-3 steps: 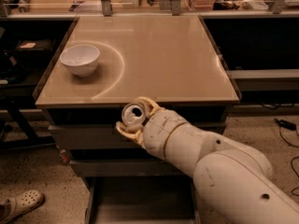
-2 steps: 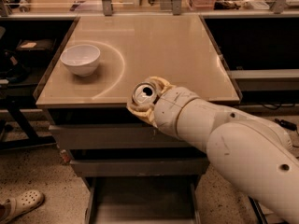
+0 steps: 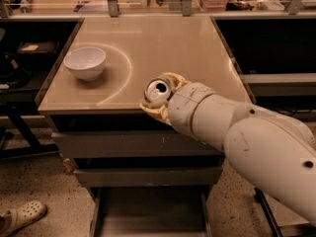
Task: Pick orange can from bottom drawer and place on counter
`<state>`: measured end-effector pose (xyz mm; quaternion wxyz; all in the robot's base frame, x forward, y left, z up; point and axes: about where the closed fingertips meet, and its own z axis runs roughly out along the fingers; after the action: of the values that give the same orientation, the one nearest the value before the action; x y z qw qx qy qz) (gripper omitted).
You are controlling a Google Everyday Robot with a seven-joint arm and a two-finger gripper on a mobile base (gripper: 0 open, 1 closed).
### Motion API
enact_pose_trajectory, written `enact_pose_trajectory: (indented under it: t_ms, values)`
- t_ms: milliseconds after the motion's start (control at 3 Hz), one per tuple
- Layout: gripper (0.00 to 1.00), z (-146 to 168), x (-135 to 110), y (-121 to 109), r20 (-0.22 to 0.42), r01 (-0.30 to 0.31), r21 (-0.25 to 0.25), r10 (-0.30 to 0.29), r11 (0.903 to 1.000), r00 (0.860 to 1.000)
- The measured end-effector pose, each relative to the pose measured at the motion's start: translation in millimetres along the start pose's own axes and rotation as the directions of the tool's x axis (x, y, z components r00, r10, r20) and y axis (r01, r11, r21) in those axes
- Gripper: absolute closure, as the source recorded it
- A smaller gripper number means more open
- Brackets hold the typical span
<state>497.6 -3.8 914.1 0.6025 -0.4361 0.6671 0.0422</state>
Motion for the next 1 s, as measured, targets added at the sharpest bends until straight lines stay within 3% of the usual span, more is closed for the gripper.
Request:
enact_pose_trajectory:
  t_ms: [667,1000]
  values:
    - [1.0,17.2,-2.8,-67.6,-0.023,-0.081,-0.016,0.081,0.9966,0.996]
    - [1.0,40.1,4.6,-88.2,-0.071,-0.11,-0.075,0.105,0.9911,0.992]
